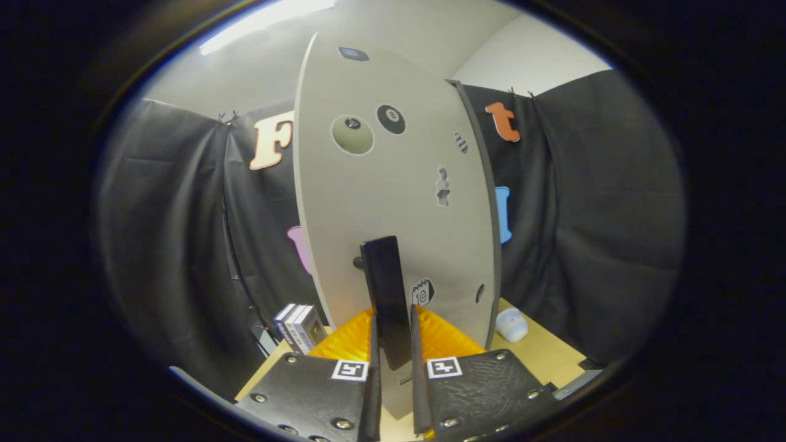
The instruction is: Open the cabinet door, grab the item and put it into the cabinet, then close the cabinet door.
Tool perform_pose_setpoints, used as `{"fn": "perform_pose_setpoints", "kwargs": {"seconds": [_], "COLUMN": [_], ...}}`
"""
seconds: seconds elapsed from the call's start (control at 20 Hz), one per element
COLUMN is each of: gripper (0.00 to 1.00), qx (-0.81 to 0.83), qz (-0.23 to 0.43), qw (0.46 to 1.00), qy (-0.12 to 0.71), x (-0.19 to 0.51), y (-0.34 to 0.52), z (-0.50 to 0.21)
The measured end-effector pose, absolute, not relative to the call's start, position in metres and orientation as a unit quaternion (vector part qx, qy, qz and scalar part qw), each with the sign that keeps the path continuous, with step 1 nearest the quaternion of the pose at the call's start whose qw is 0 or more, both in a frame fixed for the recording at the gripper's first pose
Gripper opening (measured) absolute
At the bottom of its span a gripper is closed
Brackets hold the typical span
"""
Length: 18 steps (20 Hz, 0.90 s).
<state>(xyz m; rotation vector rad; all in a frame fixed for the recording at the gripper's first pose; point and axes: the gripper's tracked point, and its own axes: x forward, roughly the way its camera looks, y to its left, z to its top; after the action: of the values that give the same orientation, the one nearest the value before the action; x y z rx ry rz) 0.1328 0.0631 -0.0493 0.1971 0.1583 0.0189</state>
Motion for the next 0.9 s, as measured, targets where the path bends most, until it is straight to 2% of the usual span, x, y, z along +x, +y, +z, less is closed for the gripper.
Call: {"fn": "perform_pose_setpoints", "kwargs": {"seconds": [0.9], "gripper": [0.20], "qx": [0.101], "qz": [-0.046], "qw": [0.992], "qy": [0.067], "x": [0.127], "y": [0.019], "z": [-0.050]}}
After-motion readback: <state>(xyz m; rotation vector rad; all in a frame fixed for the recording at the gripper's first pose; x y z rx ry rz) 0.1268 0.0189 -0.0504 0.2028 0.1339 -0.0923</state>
